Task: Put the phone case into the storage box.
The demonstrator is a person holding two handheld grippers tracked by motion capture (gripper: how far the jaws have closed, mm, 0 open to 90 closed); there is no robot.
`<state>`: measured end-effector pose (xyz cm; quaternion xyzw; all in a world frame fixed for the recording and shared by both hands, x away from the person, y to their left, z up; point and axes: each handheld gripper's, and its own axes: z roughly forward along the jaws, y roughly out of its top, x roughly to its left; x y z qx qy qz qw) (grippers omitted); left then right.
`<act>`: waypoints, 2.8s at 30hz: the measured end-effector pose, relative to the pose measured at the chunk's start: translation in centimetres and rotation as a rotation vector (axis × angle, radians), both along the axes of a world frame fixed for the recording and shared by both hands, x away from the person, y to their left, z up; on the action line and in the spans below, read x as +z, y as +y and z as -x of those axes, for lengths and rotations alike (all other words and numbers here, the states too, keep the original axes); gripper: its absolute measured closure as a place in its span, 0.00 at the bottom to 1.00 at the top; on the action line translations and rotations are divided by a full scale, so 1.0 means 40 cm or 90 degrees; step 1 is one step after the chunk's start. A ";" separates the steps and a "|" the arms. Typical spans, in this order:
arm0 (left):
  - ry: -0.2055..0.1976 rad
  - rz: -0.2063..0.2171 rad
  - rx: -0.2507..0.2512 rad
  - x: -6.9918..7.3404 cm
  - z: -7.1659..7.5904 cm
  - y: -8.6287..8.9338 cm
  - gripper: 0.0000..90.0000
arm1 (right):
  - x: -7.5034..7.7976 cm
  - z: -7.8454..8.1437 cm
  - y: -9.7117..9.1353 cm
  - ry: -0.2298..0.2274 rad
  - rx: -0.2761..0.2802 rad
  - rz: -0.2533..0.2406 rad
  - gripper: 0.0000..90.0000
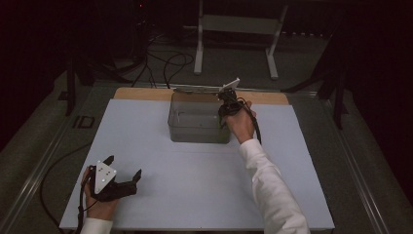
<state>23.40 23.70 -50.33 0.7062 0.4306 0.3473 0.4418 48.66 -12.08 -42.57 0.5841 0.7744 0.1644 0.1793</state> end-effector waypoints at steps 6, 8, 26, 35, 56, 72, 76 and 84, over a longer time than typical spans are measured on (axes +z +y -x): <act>0.001 -0.001 -0.001 -0.001 -0.001 -0.002 0.00 | 0.009 0.014 -0.023 -0.010 0.010 -0.040 0.79; 0.001 -0.003 -0.002 -0.001 -0.001 -0.003 0.00 | 0.014 0.021 -0.027 -0.019 0.016 -0.044 0.77; 0.002 -0.002 -0.003 0.000 -0.001 -0.003 0.00 | 0.049 0.083 -0.063 -0.106 0.069 -0.140 0.36; 0.004 -0.005 -0.005 -0.002 -0.002 -0.005 0.00 | 0.039 0.133 -0.109 -0.160 0.084 -0.124 0.21; 0.007 0.001 -0.006 -0.001 -0.003 -0.007 0.00 | 0.004 0.337 -0.221 -0.333 0.109 -0.145 0.14; 0.005 0.021 -0.009 0.009 0.000 0.002 0.00 | -0.058 0.490 -0.316 -0.418 0.078 -0.118 0.14; 0.002 0.028 -0.012 0.013 0.002 0.002 0.00 | -0.094 0.518 -0.347 -0.418 0.071 -0.135 0.14; -0.008 0.038 -0.018 0.022 0.011 0.002 0.00 | -0.119 0.559 -0.363 -0.443 0.085 -0.153 0.12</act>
